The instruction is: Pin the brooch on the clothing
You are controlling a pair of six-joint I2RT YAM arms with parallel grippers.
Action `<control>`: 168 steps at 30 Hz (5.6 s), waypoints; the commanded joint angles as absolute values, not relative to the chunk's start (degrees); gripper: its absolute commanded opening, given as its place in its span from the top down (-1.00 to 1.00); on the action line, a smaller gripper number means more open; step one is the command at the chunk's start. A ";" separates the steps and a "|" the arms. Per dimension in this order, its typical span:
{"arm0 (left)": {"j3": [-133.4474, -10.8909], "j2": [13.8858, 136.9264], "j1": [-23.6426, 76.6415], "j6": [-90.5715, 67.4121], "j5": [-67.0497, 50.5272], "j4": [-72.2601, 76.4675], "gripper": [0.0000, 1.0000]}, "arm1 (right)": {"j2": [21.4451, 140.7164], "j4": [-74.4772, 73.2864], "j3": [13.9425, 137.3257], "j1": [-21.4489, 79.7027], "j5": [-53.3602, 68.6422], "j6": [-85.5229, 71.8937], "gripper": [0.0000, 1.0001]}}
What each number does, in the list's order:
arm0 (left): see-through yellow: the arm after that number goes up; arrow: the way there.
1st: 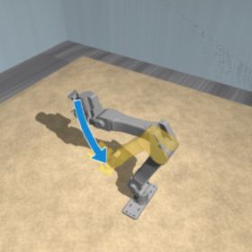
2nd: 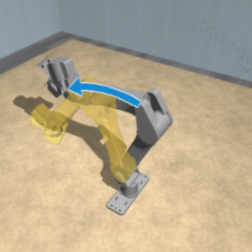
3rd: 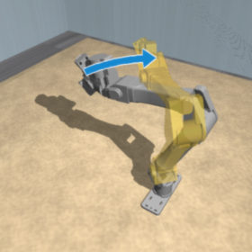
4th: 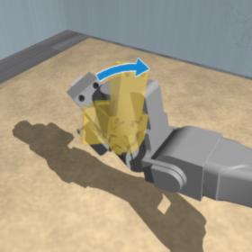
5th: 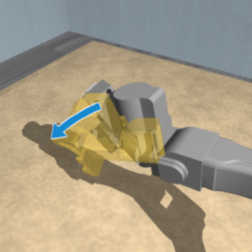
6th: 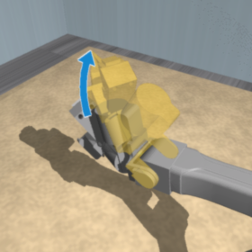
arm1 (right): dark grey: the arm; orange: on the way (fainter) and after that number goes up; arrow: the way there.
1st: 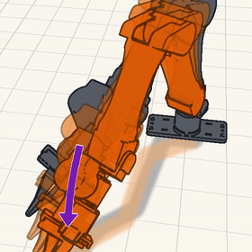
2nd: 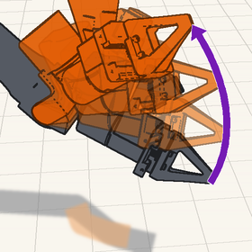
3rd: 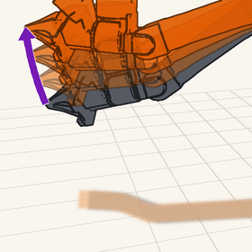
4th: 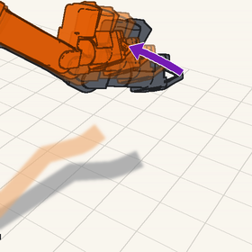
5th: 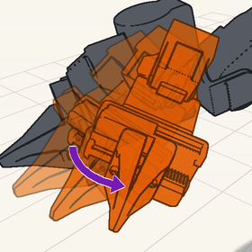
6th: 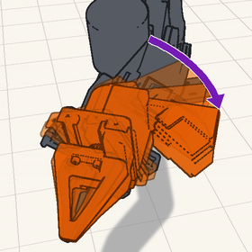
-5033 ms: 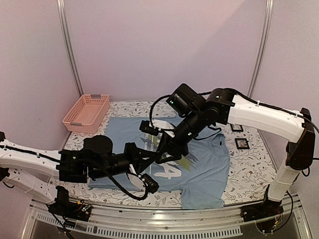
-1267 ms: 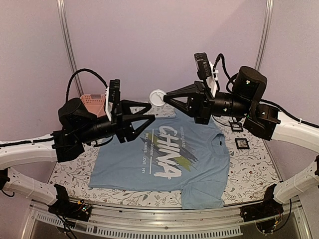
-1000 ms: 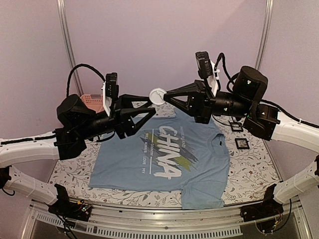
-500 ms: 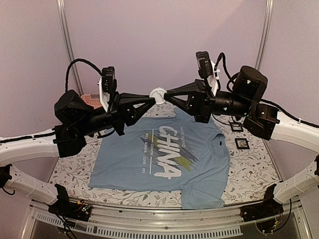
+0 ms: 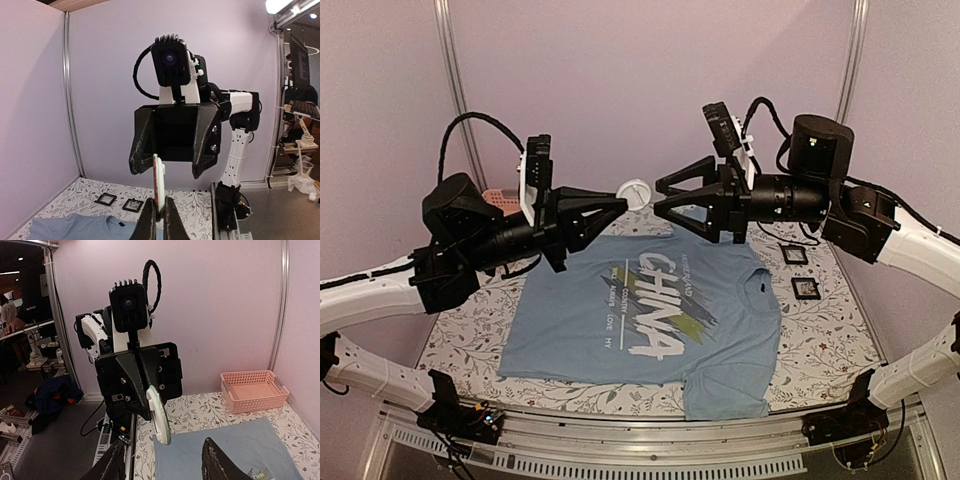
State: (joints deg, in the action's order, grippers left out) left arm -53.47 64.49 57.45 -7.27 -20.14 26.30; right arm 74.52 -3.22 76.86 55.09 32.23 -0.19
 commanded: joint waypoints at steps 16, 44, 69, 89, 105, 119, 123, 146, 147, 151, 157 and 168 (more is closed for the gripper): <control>-56.76 65.03 60.39 -0.09 -19.00 19.96 1.00 | 79.15 -11.80 83.53 54.88 37.00 5.19 0.34; -56.07 64.34 61.52 3.55 -18.55 18.29 1.00 | 76.66 -15.79 82.97 54.70 37.57 6.82 0.16; -55.20 64.16 61.83 3.71 -20.03 17.93 1.00 | 75.72 -16.61 83.55 54.20 38.30 6.49 0.28; -55.55 64.38 62.41 4.33 -20.57 17.63 1.00 | 77.56 -16.00 84.07 54.15 40.77 5.89 0.49; -55.72 64.60 62.60 4.69 -20.57 17.58 1.00 | 77.65 -16.22 83.50 54.20 40.49 5.81 0.44; -55.81 64.68 62.65 4.94 -20.91 17.51 1.00 | 77.88 -16.48 83.40 54.17 40.43 5.98 0.50; -55.96 64.85 62.59 5.11 -21.00 17.52 1.00 | 78.11 -16.44 83.16 54.22 40.26 6.00 0.46; -56.66 65.99 63.47 4.71 -21.88 18.47 1.00 | 78.99 -14.79 82.80 54.19 41.64 5.04 0.65; -56.54 65.70 63.47 4.86 -21.35 18.46 1.00 | 79.01 -15.21 82.84 54.17 41.73 5.06 0.56; -55.72 63.18 63.46 6.77 -15.47 16.98 1.00 | 77.48 -17.86 83.14 54.15 40.79 6.79 0.25; -56.26 59.69 63.59 12.30 -8.37 9.62 1.00 | 72.74 -24.82 84.31 54.22 34.72 11.55 -0.23; -57.12 58.18 64.24 17.30 1.69 -1.49 1.00 | 70.35 -25.99 83.43 54.18 28.16 12.89 -0.28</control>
